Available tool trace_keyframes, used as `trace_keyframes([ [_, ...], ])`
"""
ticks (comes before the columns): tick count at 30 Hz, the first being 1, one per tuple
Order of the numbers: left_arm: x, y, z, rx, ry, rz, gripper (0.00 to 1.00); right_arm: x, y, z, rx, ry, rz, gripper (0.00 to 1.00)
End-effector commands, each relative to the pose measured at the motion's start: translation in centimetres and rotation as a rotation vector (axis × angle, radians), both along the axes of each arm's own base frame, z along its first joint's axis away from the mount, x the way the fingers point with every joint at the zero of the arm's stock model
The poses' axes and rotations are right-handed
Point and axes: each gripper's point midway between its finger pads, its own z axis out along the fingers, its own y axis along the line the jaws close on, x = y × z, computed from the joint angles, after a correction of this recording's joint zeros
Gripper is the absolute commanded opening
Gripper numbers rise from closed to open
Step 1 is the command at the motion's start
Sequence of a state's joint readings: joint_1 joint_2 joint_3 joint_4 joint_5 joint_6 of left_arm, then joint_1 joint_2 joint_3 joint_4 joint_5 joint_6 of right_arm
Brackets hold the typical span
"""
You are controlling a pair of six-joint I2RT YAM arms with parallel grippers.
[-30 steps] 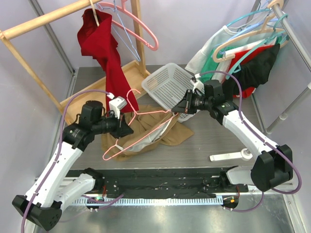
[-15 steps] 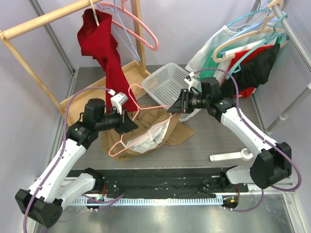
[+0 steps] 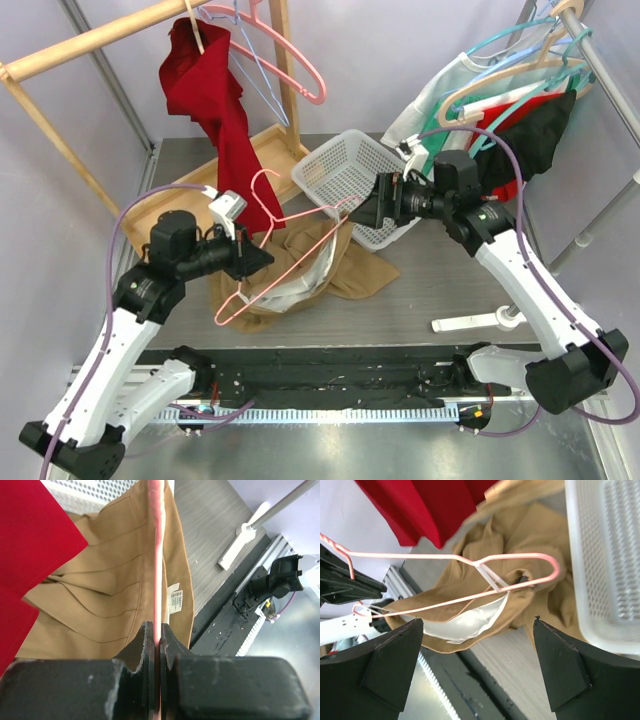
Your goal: Place the skirt on the hanger
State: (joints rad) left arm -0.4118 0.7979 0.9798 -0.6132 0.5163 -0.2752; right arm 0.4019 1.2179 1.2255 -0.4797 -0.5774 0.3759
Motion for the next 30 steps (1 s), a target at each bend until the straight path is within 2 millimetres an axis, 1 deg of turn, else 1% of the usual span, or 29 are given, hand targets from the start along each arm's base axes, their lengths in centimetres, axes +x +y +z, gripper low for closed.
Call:
trace_keyframes([
  [1,-1.3,1.4,5.7,-0.031,-0.169,0.031,0.0,0.8,-1.3,4.9,-0.011,-0.186,-0.069,0.99],
  [2,-1.6,1.7,6.1,-0.027,-0.181,0.036,0.0,0.9,-1.5,5.1,-0.018,-0.198,-0.079,1.0],
  [3,-2.0,2.2,5.9,-0.002,-0.173,0.043,0.0,1.2,-1.9,5.1,-0.031,-0.207,-0.109,1.0],
  [4,-2.4,2.6,7.2,0.001,-0.2,0.053,0.0,1.1,-2.2,5.4,-0.032,-0.221,-0.122,1.0],
  [5,-2.7,3.0,7.7,0.009,-0.203,0.061,0.0,1.1,-2.5,5.8,-0.035,-0.237,-0.139,1.0],
  [6,-3.2,3.7,7.3,0.039,-0.181,0.084,0.0,1.2,-2.7,5.8,-0.042,-0.245,-0.15,0.99],
  [7,-3.7,4.2,8.8,0.037,-0.215,0.096,0.0,1.4,-3.1,5.9,-0.05,-0.25,-0.176,1.0],
  [9,-4.4,5.1,9.8,0.046,-0.234,0.128,0.0,1.6,-3.5,6.4,-0.055,-0.261,-0.198,1.0],
  [10,-4.9,5.9,10.8,0.046,-0.253,0.16,0.0,1.6,-3.6,6.5,-0.061,-0.261,-0.206,0.99],
  [11,-5.1,6.3,11.3,0.045,-0.265,0.178,0.0,1.6,-3.6,6.4,-0.064,-0.254,-0.207,0.99],
  [12,-5.6,6.7,12.5,0.031,-0.286,0.194,0.0,1.6,-3.7,6.5,-0.064,-0.257,-0.208,0.99],
  [13,-5.8,7.2,12.6,0.039,-0.279,0.214,0.0,1.6,-3.8,6.5,-0.069,-0.255,-0.213,0.99],
  [15,-6.6,7.7,13.6,0.021,-0.293,0.231,0.0,1.6,-3.9,6.1,-0.075,-0.25,-0.218,0.99],
  [17,-7.3,8.4,13.9,0.022,-0.298,0.257,0.0,1.6,-3.9,5.8,-0.08,-0.245,-0.218,0.99],
  [18,-7.8,8.8,14.3,0.015,-0.309,0.267,0.0,1.7,-3.9,5.3,-0.086,-0.238,-0.217,0.99],
  [19,-8.1,9.1,14.5,0.013,-0.31,0.277,0.0,1.7,-3.9,5.1,-0.086,-0.235,-0.217,0.98],
  [22,-9.0,10.2,14.0,0.007,-0.291,0.331,0.0,2.0,-3.5,4.3,-0.087,-0.21,-0.208,0.98],
  [25,-9.3,11.6,12.5,0.01,-0.246,0.417,0.0,2.3,-3.0,3.8,-0.081,-0.201,-0.189,0.97],
  [26,-9.5,12.4,11.9,0.014,-0.24,0.46,0.0,2.3,-2.9,3.4,-0.08,-0.19,-0.182,0.97],
  [27,-9.5,12.7,11.2,0.013,-0.219,0.485,0.0,2.4,-2.6,3.4,-0.072,-0.192,-0.172,0.97],
  [29,-9.5,13.7,10.9,0.003,-0.21,0.553,0.0,2.4,-2.4,2.6,-0.071,-0.17,-0.162,0.96],
  [30,-9.8,14.1,10.6,-0.001,-0.208,0.569,0.0,2.4,-2.2,2.5,-0.063,-0.169,-0.156,0.96],
])
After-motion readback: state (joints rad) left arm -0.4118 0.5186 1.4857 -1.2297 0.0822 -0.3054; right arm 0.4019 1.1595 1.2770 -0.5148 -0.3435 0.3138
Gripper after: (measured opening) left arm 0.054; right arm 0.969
